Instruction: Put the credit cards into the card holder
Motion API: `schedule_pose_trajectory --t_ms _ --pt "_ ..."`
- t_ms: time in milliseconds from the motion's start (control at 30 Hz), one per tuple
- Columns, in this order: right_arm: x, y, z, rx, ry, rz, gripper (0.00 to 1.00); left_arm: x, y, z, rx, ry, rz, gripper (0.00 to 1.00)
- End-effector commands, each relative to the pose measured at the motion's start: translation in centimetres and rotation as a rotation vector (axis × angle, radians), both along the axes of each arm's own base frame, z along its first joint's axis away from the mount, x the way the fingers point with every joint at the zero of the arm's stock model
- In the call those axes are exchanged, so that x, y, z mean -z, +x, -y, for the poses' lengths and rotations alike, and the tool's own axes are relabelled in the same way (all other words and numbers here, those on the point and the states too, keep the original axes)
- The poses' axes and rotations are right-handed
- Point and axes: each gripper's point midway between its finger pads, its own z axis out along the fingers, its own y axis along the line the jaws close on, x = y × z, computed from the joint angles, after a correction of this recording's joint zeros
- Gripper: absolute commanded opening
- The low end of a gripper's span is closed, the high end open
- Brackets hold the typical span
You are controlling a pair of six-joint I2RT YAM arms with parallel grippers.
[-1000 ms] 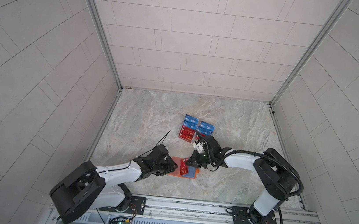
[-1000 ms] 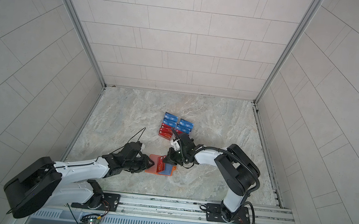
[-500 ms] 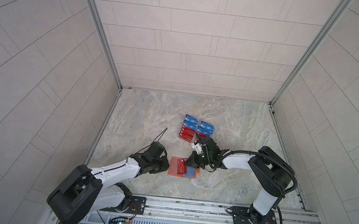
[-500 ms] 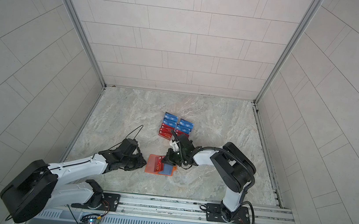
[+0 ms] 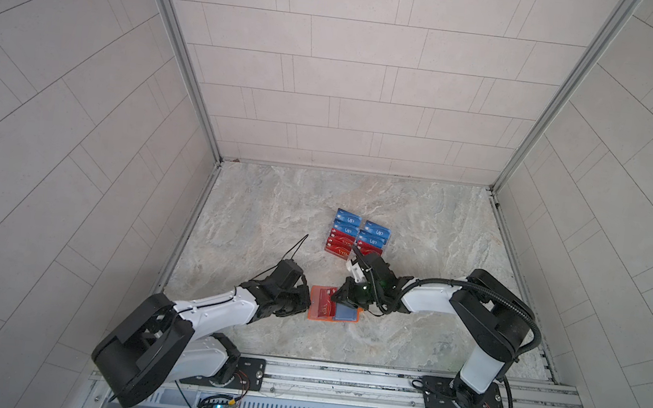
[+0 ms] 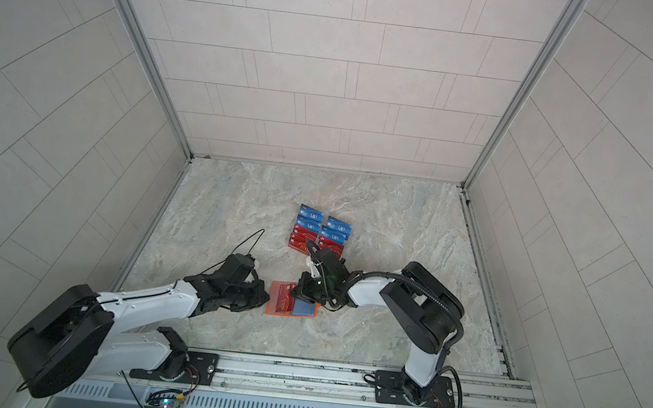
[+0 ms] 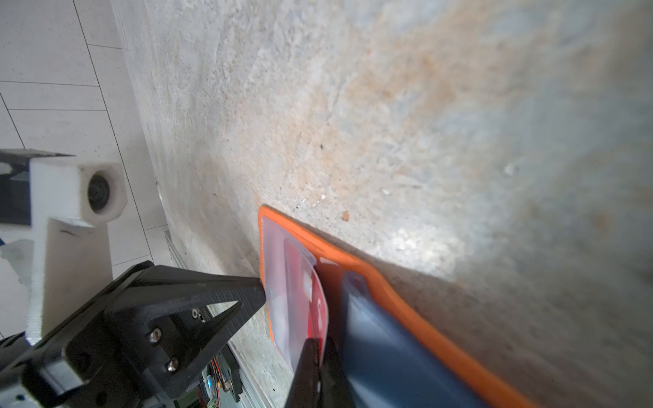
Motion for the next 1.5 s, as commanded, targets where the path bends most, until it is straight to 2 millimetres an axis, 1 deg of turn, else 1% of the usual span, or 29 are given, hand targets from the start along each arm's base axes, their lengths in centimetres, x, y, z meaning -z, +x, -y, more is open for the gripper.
schedule_pose_trajectory --t_ms 0,100,200,267,333,400,633,900,1267,1467 --pt "2.6 -0.7 2.2 0.063 -0.134 -0.05 0.06 1.1 -1.6 0.5 0.016 -0.004 -0.05 0.07" --pt "2.4 -1.1 2.6 0.042 -0.164 -0.042 0.23 1.1 -1.7 0.7 0.008 -0.011 -0.055 0.07" --pt "2.0 -1.6 3.2 0.014 -0.21 -0.026 0.32 1.1 -1.7 0.6 0.006 -0.007 -0.053 0.07" --pt "1.7 -1.8 3.8 -0.005 -0.246 -0.007 0.36 1.0 -1.5 0.7 0.012 0.001 -0.05 0.08" --pt "1.6 -1.9 4.3 -0.028 -0.283 0.011 0.37 1.0 -1.3 0.8 0.021 0.015 -0.049 0.08" --pt "1.4 -1.8 4.3 -0.043 -0.292 0.02 0.37 0.9 -1.1 1.1 0.028 0.013 -0.048 0.08" --pt "1.5 -1.9 3.5 -0.101 -0.305 0.034 0.37 0.6 -0.7 1.8 0.049 0.005 -0.045 0.09" --pt "1.3 -2.4 2.0 -0.167 -0.316 0.055 0.37 1.4 -0.4 2.8 0.044 -0.043 -0.066 0.08" --pt "1.3 -2.7 1.2 -0.204 -0.345 0.072 0.38 1.3 -0.2 3.4 0.053 -0.07 -0.062 0.08" --pt "1.4 -3.0 1.2 -0.267 -0.433 0.097 0.39 1.2 0.0 3.7 0.051 -0.086 -0.062 0.08"
